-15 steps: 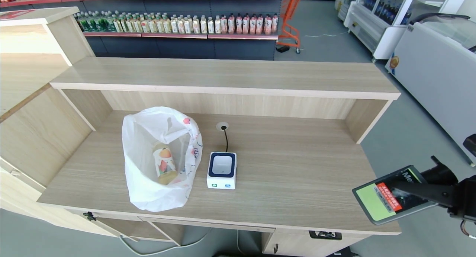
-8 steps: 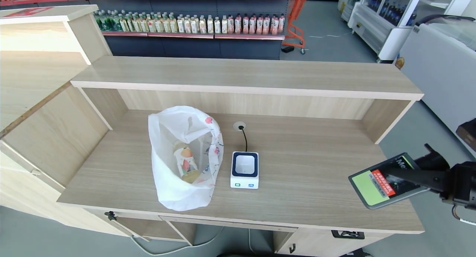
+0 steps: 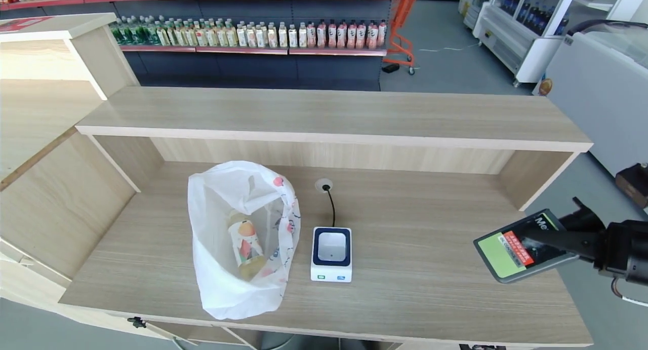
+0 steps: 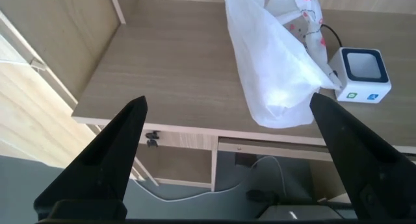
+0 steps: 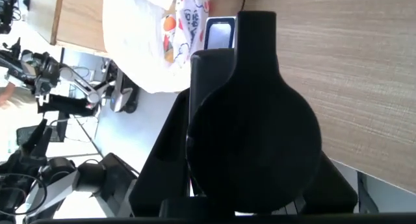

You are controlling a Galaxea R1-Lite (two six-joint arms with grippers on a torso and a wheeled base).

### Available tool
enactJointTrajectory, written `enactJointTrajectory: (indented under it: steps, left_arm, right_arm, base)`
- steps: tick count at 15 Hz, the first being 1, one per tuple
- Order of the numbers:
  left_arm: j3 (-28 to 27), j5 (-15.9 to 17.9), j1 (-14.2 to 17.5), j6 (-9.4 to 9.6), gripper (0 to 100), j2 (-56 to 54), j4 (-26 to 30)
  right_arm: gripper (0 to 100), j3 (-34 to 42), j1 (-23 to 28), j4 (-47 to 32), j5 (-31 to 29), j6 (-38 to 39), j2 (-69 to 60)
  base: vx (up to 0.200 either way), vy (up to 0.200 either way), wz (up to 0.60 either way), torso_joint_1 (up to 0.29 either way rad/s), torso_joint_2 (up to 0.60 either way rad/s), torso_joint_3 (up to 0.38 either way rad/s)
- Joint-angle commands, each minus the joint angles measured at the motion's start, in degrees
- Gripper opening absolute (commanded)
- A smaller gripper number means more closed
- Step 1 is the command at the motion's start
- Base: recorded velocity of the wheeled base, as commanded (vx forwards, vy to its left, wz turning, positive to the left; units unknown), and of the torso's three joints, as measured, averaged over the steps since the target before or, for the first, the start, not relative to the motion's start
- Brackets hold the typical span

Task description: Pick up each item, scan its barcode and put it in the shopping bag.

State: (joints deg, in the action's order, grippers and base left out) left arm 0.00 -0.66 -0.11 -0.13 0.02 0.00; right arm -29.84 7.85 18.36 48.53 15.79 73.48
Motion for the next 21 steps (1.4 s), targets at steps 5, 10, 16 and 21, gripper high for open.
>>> enactJointTrajectory:
  steps: [5,10,16,21]
  left_arm:
    - [0.0,-0.1,0.0,-0.31,100,0.0,0.0]
    - [0.0,0.0,0.0,-0.39,100,0.0,0.0]
    - [0.0,0.0,0.0,-0.04,100,0.0,0.0]
    - [0.0,0.0,0.0,-0.04,100,0.0,0.0]
  right_arm:
    - [0,0.0,-3.2,1.7,-1.1,-2.0,3.8]
    - [0,0.8,-6.0,1.4,-1.2,-2.0,3.9]
    - [0,0.3,-8.0,1.8,-7.5,-11.7,13.4]
    - [0,-1.7,-11.7,2.0,-7.4,-12.7,19.2]
  base:
    - [0.000,0.080,0.00,0.005,0.00,0.000]
    - [0.000,0.200,0.00,-0.001,0.00,0.000]
    - [0.000,0.067,0.00,-0.001,0.00,0.007]
    - [0.000,0.000,0.00,0.000,0.00,0.000]
